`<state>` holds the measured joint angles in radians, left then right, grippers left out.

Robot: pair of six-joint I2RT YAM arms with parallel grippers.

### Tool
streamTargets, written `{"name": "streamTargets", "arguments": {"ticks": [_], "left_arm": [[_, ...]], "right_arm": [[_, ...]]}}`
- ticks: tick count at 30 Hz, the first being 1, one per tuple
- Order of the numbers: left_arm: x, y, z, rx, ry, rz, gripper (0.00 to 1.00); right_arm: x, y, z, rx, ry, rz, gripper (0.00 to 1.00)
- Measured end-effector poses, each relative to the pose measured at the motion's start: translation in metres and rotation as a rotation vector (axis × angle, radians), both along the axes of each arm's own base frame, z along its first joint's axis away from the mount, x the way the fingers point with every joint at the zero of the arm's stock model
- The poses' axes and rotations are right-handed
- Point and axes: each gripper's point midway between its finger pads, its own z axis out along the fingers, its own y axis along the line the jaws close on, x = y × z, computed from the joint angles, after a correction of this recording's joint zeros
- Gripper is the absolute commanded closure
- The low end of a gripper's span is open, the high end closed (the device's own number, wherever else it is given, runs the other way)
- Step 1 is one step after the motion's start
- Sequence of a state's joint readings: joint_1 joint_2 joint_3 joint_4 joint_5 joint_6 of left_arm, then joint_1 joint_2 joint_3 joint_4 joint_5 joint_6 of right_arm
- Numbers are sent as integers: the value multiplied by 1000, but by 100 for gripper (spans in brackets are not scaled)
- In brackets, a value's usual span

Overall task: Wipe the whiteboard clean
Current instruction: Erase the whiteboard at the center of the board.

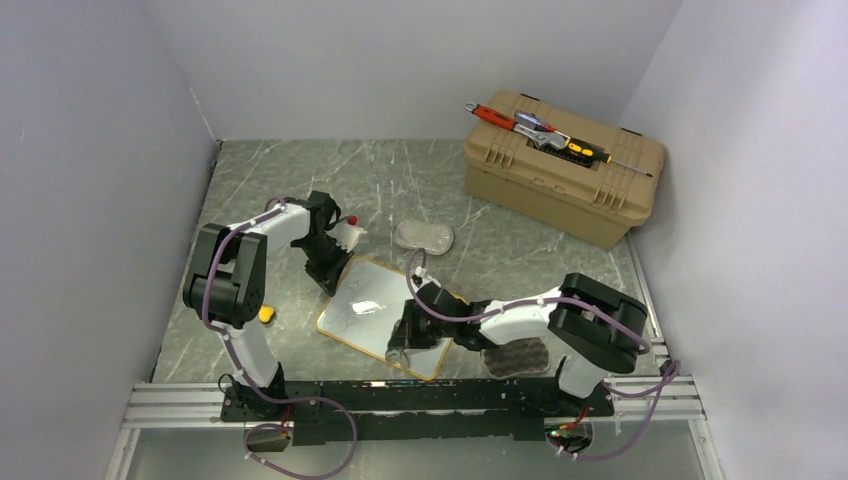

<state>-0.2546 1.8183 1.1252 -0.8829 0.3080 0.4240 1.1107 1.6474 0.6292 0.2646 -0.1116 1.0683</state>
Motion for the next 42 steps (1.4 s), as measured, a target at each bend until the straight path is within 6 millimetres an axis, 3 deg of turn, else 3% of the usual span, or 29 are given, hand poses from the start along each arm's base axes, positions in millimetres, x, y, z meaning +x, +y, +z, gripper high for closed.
{"name": "streamTargets", "arguments": {"ticks": [3,5,12,15,19,25,27,30,34,37,39,41,42], "left_arm": [[0,0,0,-1,-1,0,97],[0,0,0,-4,-1,-1,97],[0,-1,0,-11,0,-5,97],[0,0,1,-18,6,16,97],[0,0,0,-30,5,6,97],[0,0,0,-35,2,-8,97],[0,0,0,-35,2,-9,97],[0,0,0,-35,2,-9,97],[0,0,0,-35,3,-9,97],[0,0,0,-35,4,-9,97],[0,0,0,-35,4,-10,97],[0,0,0,-35,3,-13,97],[0,0,0,-35,2,-14,97]], "right_arm": [[0,-2,-1,-2,12,-9,100],[3,10,-1,-23,15,6,100],[30,112,7,-8,-42,138,100],[35,137,7,15,-36,154,100],[35,126,4,44,-40,139,100],[12,34,4,35,-2,34,100],[10,21,3,47,16,2,100],[12,33,1,57,48,3,100],[30,88,4,121,77,39,100],[42,115,4,181,117,34,100],[43,110,0,208,159,3,100],[45,90,-4,223,187,-57,100],[47,71,-4,222,195,-110,100]]}}
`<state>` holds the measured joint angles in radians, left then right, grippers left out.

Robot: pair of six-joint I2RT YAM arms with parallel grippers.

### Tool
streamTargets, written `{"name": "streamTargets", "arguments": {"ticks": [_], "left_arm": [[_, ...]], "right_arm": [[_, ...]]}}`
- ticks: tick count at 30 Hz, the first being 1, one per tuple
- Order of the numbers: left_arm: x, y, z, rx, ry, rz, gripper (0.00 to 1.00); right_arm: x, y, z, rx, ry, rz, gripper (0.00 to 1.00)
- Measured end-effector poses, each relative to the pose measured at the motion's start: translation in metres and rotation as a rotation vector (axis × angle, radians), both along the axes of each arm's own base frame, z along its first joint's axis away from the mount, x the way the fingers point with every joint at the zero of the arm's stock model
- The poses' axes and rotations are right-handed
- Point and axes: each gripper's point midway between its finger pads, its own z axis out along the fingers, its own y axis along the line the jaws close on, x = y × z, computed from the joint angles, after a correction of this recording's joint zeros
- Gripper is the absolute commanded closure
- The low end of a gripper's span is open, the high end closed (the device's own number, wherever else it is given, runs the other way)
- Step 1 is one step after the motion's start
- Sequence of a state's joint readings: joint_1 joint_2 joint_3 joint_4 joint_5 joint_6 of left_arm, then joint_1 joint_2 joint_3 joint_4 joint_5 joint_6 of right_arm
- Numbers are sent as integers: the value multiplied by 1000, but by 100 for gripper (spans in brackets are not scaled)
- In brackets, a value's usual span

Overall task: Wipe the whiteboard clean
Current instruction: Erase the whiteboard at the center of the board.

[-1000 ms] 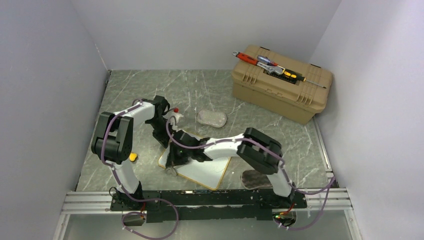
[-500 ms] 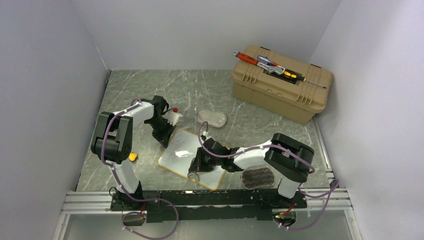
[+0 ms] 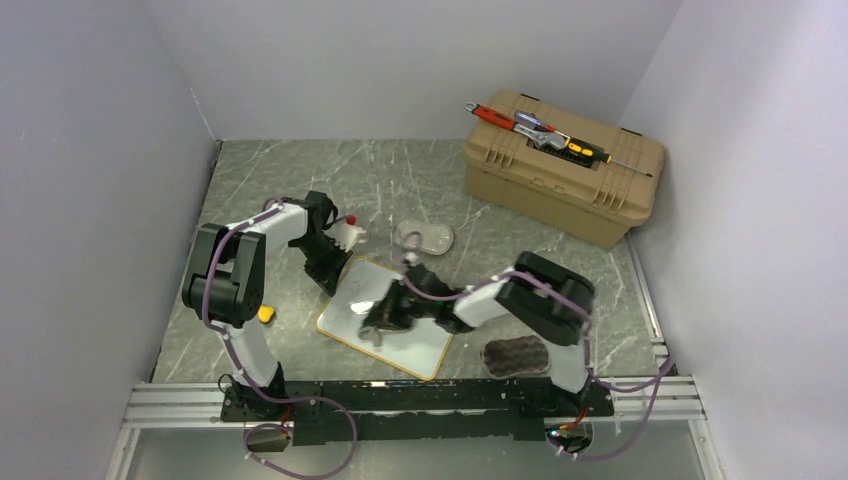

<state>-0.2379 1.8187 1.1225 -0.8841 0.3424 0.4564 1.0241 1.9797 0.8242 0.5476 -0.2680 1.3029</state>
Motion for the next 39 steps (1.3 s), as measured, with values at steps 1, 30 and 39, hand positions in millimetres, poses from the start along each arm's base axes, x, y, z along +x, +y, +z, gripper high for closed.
{"name": "streamTargets", "arguments": {"ticks": [1,30,39], "left_arm": [[0,0,0,-1,-1,-2,97],[0,0,0,-1,-1,-9,97],[0,0,0,-2,-1,-9,97]], "right_arm": [[4,-14,3,0,5,-41,100],[34,-91,4,-139,-18,-229,100],[29,42,9,-74,-79,63,100]]}}
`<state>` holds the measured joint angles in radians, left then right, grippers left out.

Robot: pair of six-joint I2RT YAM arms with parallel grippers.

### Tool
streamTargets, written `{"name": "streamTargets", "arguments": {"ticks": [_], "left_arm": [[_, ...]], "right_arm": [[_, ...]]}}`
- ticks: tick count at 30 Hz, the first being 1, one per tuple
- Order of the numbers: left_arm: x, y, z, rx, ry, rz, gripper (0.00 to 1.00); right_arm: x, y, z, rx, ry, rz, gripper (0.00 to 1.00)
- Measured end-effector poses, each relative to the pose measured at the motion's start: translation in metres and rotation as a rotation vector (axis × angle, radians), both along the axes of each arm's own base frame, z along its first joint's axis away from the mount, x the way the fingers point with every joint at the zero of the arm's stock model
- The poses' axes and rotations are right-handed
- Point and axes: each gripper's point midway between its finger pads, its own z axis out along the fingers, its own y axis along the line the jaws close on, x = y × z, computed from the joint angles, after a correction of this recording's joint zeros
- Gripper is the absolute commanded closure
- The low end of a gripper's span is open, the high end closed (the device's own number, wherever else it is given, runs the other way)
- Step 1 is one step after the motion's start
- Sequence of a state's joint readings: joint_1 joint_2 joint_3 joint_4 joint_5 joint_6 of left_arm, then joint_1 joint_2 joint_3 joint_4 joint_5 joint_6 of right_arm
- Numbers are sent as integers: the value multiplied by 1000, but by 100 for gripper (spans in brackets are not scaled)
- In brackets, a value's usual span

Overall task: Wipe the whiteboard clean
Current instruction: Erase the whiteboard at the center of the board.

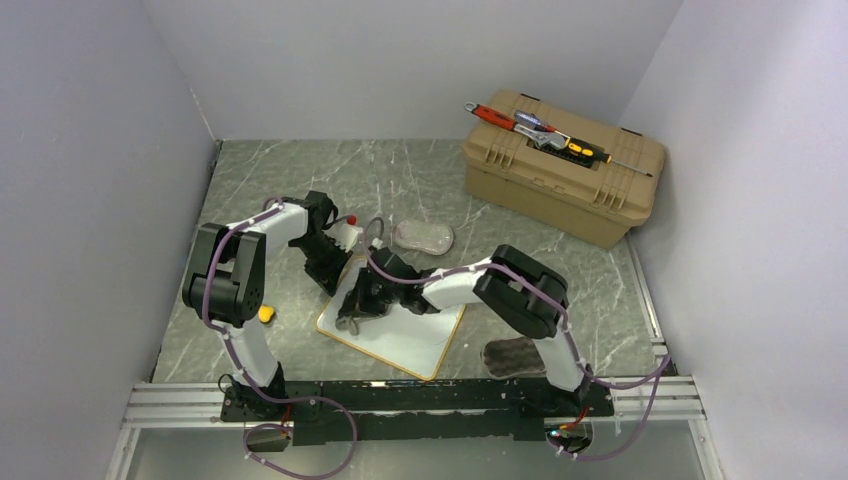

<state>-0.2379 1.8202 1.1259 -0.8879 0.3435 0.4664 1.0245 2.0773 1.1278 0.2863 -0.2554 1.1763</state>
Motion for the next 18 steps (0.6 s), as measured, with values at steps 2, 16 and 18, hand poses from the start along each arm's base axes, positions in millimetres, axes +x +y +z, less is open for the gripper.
{"name": "streamTargets", "arguments": {"ticks": [2,16,18], "left_arm": [[0,0,0,0,0,0,97],[0,0,0,-1,-2,0,97],[0,0,0,-1,-2,0,97]], "right_arm": [[-5,-7,-5,-9,2,3,100],[-84,-201,-11,-158,97,-158,100],[-80,-187,-10,-159,114,-135,100]]}}
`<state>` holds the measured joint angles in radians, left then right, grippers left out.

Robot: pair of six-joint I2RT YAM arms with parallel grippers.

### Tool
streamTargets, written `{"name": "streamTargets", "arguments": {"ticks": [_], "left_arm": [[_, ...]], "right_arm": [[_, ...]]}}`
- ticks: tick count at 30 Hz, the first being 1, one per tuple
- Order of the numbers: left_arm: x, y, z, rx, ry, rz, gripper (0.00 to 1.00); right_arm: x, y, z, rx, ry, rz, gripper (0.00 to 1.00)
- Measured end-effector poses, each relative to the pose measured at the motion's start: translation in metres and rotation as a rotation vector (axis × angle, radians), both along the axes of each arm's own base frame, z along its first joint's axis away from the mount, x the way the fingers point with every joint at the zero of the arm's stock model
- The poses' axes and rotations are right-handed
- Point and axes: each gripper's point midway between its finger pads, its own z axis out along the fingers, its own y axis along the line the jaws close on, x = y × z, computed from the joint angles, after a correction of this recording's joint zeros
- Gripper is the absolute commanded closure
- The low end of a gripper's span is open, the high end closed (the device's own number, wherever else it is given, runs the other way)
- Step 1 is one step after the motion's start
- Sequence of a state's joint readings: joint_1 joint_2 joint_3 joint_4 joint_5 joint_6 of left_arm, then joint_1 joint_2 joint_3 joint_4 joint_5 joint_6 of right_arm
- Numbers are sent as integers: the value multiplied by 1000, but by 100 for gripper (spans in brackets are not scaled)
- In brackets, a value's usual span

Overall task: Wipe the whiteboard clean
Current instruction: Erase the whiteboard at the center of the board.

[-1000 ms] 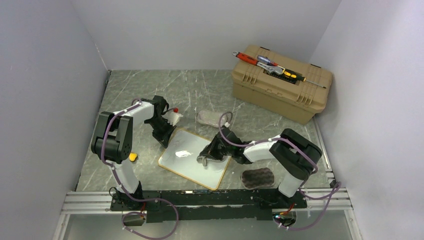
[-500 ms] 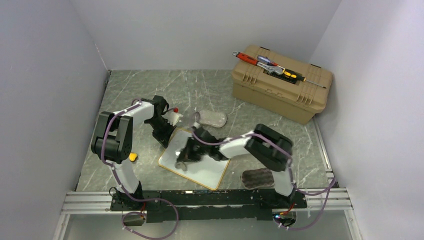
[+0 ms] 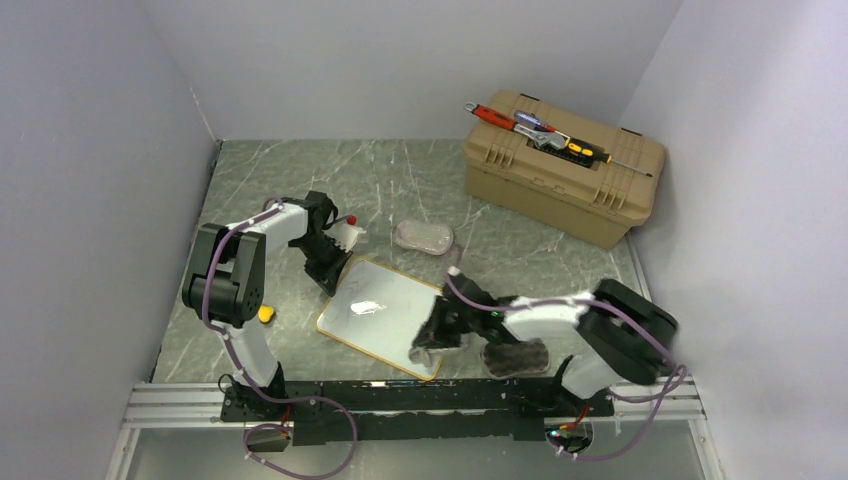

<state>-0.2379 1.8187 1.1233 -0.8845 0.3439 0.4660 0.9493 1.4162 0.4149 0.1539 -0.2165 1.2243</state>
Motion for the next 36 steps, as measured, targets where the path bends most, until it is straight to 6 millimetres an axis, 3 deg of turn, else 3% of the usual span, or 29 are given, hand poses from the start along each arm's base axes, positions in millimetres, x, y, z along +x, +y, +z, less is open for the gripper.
{"name": "streamTargets", "arguments": {"ticks": [7,10,14,18,21,23,26,28,32,34,36], "left_arm": [[0,0,0,0,3,3,97],[0,0,0,1,6,4,97],[0,-1,0,4,20,22,97],[0,0,1,3,18,12,97],[1,0,2,6,21,5,96],[3,0,4,9,30,1,87],[18,-5,11,-2,-9,-13,75],[31,-8,23,-12,-54,-22,58],[46,-6,59,-34,-157,-29,39],[43,-2,79,-41,-202,-37,4],[33,4,92,-45,-246,-63,1]], "right_arm": [[51,122,7,88,-9,146,100],[71,158,9,120,-35,174,100],[89,181,10,149,-48,179,100],[86,167,8,159,-74,160,100],[85,121,12,127,-86,103,100],[93,85,13,67,-95,52,100],[116,58,26,-1,-153,5,100],[129,51,39,-35,-200,1,100],[154,36,60,-100,-276,-7,100],[170,22,64,-154,-303,-32,100],[182,4,62,-226,-315,-57,100]]}}
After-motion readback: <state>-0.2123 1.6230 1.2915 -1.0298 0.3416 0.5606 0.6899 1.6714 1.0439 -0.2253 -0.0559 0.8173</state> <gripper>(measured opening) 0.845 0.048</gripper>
